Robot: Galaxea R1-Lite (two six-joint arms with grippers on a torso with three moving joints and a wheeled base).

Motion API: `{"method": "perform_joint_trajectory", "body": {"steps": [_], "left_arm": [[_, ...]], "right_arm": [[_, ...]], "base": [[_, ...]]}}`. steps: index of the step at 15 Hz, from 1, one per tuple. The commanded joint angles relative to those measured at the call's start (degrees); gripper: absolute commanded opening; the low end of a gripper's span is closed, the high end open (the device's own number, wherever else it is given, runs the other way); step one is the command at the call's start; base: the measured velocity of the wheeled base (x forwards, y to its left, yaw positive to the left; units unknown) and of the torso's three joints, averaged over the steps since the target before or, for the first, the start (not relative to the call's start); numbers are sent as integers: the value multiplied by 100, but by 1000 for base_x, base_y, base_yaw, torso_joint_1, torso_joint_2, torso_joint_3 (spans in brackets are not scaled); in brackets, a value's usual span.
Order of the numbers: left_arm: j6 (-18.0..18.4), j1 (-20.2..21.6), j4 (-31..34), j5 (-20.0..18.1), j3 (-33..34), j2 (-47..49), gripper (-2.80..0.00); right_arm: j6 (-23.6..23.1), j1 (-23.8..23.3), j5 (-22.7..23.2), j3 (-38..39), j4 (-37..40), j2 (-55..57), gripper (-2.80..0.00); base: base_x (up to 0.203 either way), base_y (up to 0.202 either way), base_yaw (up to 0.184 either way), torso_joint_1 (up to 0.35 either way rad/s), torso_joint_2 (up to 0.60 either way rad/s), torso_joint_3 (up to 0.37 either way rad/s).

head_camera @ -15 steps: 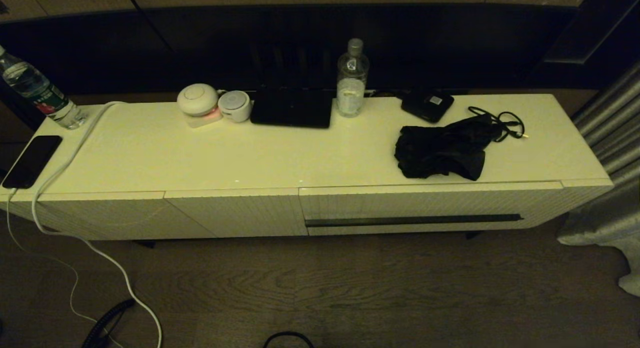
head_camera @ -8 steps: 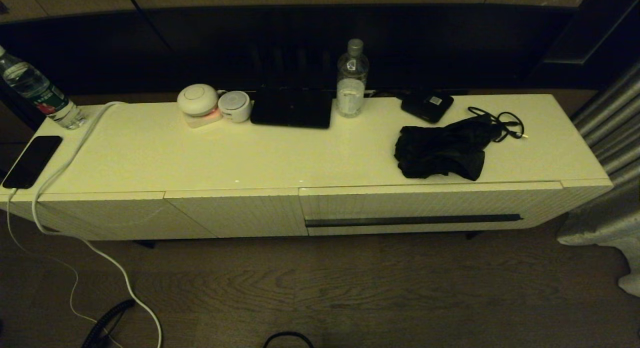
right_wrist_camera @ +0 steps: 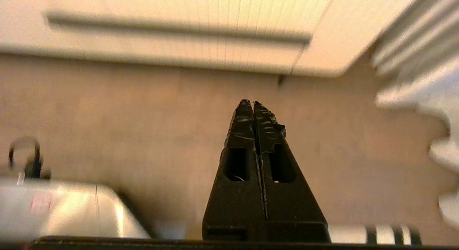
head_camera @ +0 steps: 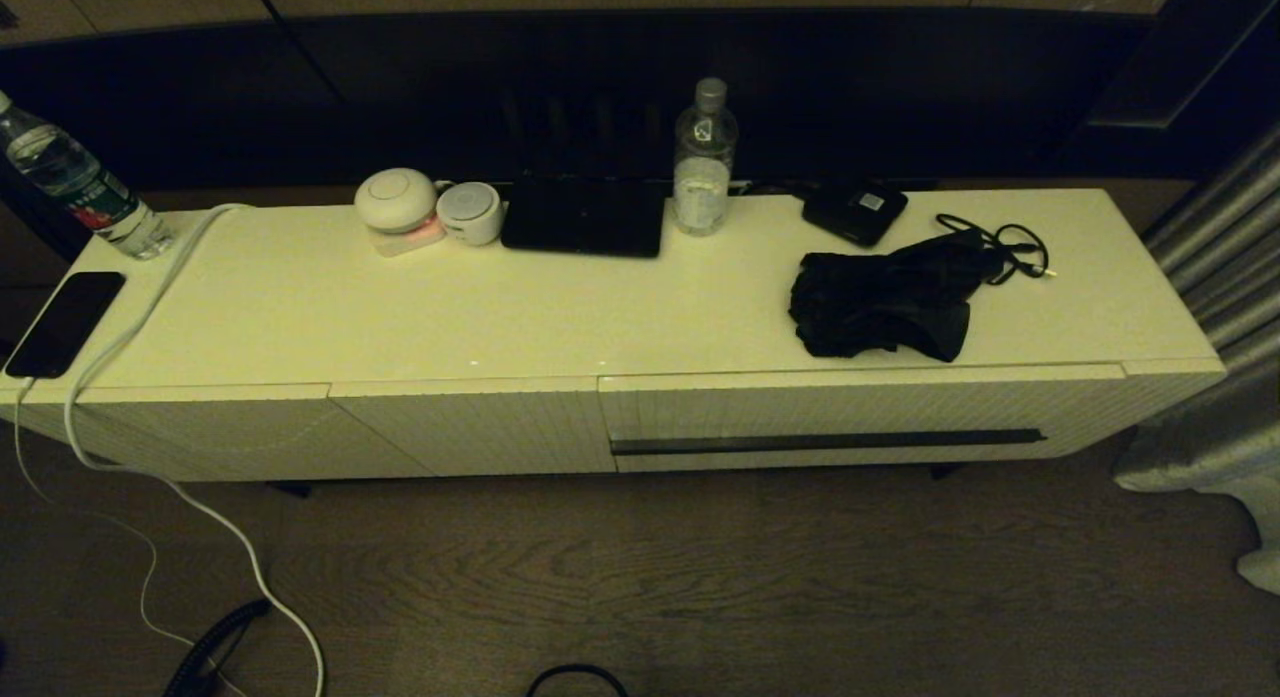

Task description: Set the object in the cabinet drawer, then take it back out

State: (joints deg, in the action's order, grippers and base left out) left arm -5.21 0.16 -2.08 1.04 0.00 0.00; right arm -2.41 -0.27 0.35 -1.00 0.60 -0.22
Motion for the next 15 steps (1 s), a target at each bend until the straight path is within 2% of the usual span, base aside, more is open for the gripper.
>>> {"method": "perform_joint_trajectory", "body": {"steps": [1, 5, 15], "left_arm": [[-7, 2, -2, 2, 0, -9, -280], [-7, 2, -2, 2, 0, -9, -280], [-7, 2, -2, 2, 1, -9, -280]], "right_arm": [[52, 4, -11, 92, -46, 25, -280], [180, 9, -27, 91, -52, 22, -280], [140, 9, -18, 91, -43, 13, -280]], "base": [[0, 0, 0, 0, 0, 0], [0, 0, 0, 0, 0, 0], [0, 0, 0, 0, 0, 0]]}}
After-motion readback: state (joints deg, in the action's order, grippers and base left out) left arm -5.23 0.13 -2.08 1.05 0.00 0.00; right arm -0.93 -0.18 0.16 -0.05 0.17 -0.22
